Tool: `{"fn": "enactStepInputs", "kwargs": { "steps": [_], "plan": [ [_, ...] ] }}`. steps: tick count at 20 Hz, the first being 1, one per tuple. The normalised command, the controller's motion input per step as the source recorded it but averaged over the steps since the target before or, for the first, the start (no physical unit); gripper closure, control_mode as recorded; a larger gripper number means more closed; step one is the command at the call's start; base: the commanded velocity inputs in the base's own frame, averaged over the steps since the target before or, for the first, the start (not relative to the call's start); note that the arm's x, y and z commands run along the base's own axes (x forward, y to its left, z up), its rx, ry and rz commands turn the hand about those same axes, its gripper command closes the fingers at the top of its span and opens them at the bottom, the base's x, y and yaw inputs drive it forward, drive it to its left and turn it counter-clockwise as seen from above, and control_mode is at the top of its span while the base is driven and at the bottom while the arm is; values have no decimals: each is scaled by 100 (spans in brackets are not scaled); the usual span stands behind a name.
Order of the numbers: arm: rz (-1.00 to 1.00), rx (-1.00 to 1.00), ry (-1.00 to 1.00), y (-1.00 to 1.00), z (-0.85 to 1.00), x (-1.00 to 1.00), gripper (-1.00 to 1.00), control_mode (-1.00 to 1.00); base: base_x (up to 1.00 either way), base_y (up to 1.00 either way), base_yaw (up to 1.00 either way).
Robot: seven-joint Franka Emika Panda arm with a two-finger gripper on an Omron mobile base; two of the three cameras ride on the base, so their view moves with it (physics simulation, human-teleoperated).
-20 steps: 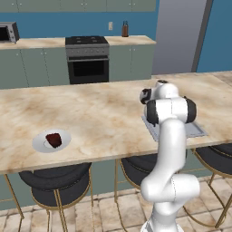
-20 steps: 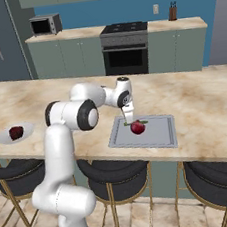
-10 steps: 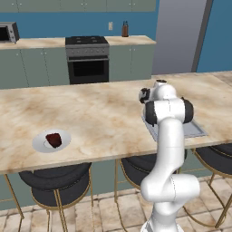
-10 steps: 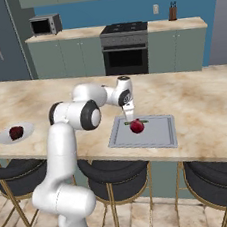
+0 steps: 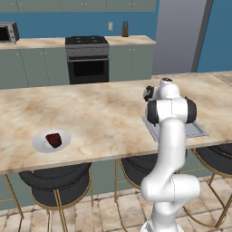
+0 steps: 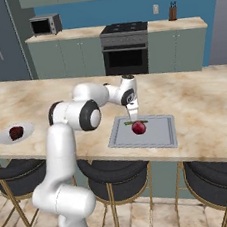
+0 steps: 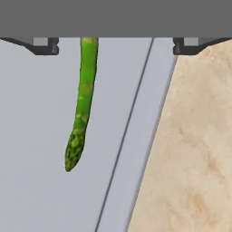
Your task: Create a steak meal by picking up the steak and asparagus from the tray and placing them on the plate. Leave the pomegranate on the tray.
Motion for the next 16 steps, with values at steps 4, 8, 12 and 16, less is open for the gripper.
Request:
{"fn": "enactStepInputs", "kwargs": {
  "steps": [4,8,12,16],
  "plan": [
    [0,0,-19,0,-48,-63,-100,-100,0,0,0],
    [-2,0,-11,6,-3,-23,-100,-100,0,0,0],
    [-4,0,2,10,19,-10,-100,-100,0,0,0],
    [-3,0,13,4,8,0,-100,-100,0,0,0]
  ]
}}
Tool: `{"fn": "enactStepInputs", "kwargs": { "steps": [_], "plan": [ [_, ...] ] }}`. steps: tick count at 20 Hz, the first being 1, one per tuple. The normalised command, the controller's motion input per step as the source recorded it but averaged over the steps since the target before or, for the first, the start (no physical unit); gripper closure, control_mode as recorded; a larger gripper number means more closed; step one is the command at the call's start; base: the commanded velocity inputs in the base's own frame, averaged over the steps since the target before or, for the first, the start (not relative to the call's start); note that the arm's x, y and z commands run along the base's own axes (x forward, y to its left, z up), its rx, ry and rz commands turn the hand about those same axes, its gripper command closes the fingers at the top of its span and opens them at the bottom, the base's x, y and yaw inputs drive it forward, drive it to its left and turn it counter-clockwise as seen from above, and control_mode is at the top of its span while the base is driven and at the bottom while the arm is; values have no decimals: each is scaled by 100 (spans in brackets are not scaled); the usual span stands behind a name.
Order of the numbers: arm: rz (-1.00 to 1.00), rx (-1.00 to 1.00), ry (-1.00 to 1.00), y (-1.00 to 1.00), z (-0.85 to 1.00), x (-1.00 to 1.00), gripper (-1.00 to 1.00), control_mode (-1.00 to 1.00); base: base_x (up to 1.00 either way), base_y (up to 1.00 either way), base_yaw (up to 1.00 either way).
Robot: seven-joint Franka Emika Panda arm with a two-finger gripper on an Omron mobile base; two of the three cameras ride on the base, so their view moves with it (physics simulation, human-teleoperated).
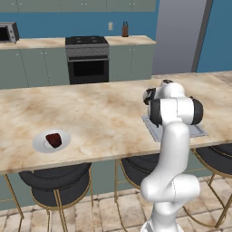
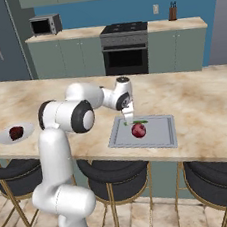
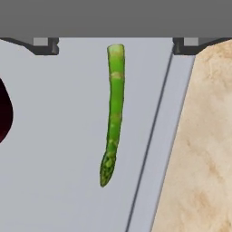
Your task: Create a steak meal by picking up the steak and asparagus from the tray and placing them on the plate. Leave the pomegranate on the tray.
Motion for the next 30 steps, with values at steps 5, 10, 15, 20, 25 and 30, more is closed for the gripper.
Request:
{"fn": "enactStepInputs", "kwargs": {
  "steps": [5,10,15,20,25,30],
  "plan": [
    [-4,0,14,1,14,0,-100,-100,0,0,0],
    [-5,-1,3,0,-9,0,-100,-100,0,0,0],
    [-6,0,-6,0,-41,-13,-100,-100,0,0,0],
    [-7,0,-5,0,-37,-4,-100,-100,0,0,0],
    [-5,0,-1,0,-36,2,-100,-100,0,0,0],
    [-3,0,0,0,-29,22,-100,-100,0,0,0]
  ]
}}
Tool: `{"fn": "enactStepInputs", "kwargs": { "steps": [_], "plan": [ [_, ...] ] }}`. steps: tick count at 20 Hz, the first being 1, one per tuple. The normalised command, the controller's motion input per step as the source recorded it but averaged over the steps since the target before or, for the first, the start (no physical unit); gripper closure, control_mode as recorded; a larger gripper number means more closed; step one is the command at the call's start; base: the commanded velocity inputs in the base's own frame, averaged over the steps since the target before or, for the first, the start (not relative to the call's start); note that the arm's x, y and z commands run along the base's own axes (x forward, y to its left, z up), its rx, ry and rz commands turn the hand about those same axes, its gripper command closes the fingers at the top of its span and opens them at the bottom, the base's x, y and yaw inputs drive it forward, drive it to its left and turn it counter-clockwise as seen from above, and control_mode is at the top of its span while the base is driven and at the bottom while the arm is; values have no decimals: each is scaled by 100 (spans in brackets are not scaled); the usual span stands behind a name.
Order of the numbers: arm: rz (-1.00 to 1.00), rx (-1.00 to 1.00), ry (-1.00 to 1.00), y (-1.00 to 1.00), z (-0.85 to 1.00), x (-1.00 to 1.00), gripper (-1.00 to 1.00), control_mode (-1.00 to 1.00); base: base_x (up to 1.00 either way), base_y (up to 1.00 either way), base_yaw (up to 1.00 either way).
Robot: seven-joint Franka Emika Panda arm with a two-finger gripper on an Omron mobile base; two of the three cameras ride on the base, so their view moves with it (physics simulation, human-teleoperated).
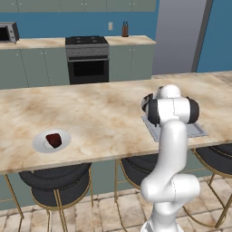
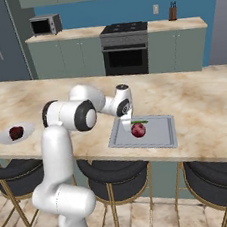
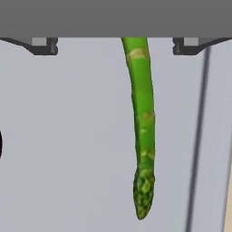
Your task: Create a steak meal by picking up the steak and asparagus from the tray and placing them on the plate. Leave the pomegranate on the tray.
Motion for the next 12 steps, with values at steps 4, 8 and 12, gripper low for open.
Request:
{"fn": "enactStepInputs", "kwargs": {
  "steps": [4,8,12],
  "plan": [
    [0,0,0,0,-36,24,-100,-100,0,0,0],
    [0,0,0,7,-50,8,100,-100,0,0,0],
    [0,0,-6,0,-30,0,100,-100,0,0,0]
  ]
}}
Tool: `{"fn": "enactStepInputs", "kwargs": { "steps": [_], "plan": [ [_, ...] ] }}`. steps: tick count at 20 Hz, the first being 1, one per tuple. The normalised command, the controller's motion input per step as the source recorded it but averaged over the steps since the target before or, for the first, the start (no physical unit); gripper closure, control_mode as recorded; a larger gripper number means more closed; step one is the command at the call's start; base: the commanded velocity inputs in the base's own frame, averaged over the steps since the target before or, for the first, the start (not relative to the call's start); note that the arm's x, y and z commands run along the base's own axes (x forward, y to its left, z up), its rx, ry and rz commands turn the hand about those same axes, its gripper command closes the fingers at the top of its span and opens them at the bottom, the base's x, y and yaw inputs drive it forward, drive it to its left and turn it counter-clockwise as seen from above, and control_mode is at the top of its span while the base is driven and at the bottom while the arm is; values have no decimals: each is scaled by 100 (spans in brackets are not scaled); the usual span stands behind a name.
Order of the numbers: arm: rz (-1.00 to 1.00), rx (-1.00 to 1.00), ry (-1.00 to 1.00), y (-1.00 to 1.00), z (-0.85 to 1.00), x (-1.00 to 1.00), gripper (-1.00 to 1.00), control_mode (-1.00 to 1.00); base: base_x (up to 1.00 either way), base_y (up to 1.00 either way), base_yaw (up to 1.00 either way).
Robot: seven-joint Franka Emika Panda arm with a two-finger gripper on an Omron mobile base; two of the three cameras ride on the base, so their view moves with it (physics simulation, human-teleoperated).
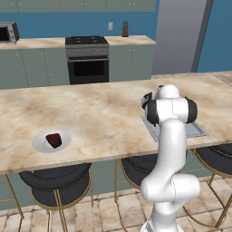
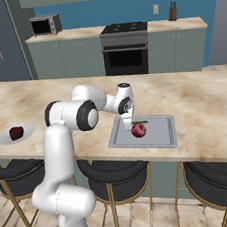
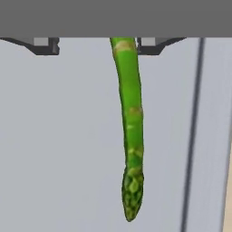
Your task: Create a steak meal by picking up the steak and asparagus from the tray and placing them on the plate. Leave the pomegranate on the tray.
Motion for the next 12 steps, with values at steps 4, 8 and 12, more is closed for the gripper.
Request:
{"fn": "enactStepInputs", "kwargs": {
  "steps": [4,8,12],
  "plan": [
    [0,0,-3,0,-1,1,100,-100,0,0,0],
    [1,0,0,5,-1,3,100,-100,0,0,0],
    [7,0,0,16,19,-5,100,-100,0,0,0]
  ]
}}
